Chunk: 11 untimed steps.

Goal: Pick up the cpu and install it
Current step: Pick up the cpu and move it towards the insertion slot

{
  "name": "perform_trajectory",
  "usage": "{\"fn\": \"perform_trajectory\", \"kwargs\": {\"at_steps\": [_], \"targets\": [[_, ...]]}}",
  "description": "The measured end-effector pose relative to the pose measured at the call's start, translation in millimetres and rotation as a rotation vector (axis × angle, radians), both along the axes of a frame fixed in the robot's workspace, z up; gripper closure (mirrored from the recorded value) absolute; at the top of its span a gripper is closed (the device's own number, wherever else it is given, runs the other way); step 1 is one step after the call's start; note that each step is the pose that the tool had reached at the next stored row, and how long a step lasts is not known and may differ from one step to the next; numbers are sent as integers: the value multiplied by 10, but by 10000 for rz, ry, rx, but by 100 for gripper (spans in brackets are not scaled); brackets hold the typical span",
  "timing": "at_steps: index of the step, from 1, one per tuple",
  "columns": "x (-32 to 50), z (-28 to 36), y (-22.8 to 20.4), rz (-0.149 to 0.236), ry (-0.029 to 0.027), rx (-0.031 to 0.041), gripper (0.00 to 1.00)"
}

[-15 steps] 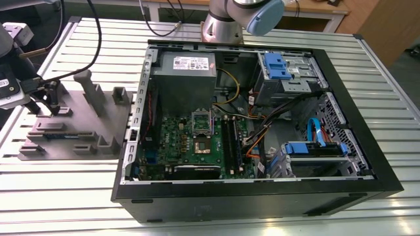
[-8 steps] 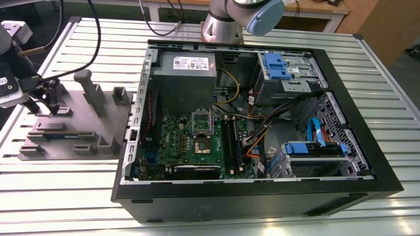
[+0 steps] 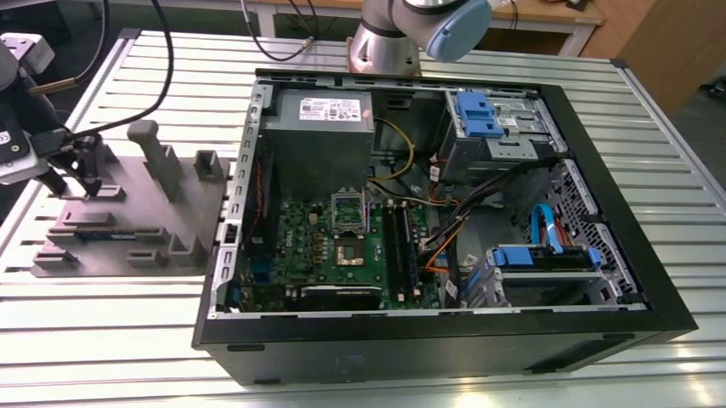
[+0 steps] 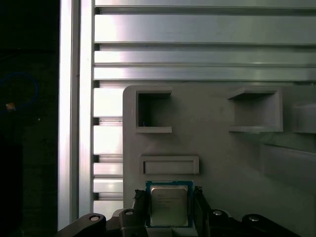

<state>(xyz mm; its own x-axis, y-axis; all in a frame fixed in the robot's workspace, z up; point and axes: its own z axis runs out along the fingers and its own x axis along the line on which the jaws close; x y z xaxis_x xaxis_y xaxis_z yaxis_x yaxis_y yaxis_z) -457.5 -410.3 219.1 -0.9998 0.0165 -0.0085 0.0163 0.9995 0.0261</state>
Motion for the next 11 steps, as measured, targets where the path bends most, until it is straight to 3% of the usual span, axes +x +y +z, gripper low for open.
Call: {"fn": "perform_trajectory", "kwargs": {"at_steps": [11], "targets": [[0,38,0,0,-1,1,53]]}}
